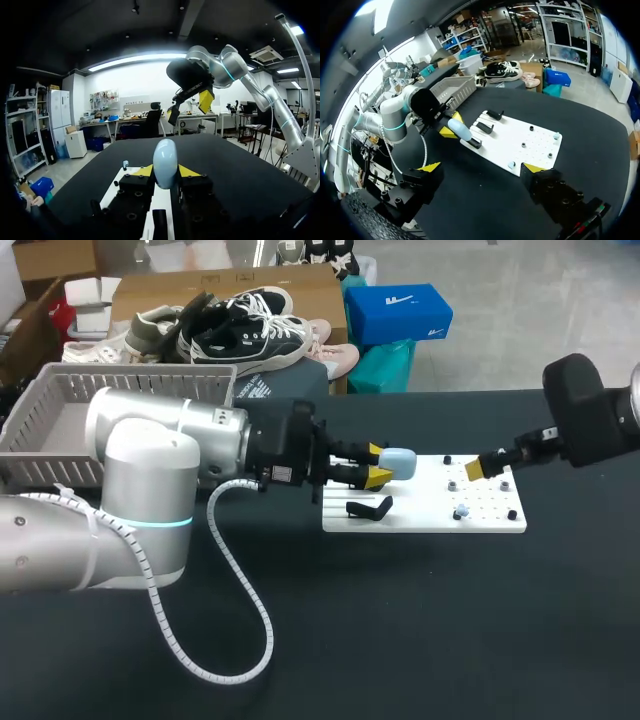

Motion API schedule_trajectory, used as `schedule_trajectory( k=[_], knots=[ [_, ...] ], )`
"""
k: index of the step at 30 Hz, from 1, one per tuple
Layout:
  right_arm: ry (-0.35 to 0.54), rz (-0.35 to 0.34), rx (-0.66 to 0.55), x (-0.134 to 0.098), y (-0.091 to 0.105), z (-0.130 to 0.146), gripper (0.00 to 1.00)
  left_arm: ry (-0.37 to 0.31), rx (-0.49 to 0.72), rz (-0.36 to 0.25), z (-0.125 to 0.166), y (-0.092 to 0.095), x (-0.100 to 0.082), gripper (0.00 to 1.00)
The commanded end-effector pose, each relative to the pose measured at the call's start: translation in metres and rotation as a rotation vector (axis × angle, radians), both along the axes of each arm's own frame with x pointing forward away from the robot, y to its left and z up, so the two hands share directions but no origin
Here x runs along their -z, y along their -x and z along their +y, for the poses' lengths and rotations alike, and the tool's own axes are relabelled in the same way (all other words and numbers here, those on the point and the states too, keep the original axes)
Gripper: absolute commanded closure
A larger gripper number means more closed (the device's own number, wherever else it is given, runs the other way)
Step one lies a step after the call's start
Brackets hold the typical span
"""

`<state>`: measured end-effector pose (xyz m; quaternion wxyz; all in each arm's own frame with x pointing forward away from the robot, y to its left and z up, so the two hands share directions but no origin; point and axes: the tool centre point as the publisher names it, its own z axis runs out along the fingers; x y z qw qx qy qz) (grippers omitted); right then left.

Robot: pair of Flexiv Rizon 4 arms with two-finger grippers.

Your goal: Pick up each earbud case from the left stands, insert the matching earbuds, close the lid, and place the case in the box.

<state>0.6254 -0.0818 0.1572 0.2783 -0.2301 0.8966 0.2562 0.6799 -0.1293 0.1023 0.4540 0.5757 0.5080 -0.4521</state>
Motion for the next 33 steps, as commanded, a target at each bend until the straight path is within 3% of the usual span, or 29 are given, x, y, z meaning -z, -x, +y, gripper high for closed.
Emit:
schedule_trajectory(
  k=[1,33],
  knots=[
    [0.013,0.006,-0.006,0.002,-0.003,0.014,0.0,0.004,-0.001,-0.002,-0.001,0.0,0.001,1.0],
    [0.079,0.054,-0.058,0.029,-0.032,0.068,0.0,0.004,-0.001,-0.002,-0.001,0.0,0.001,1.0]
  ],
)
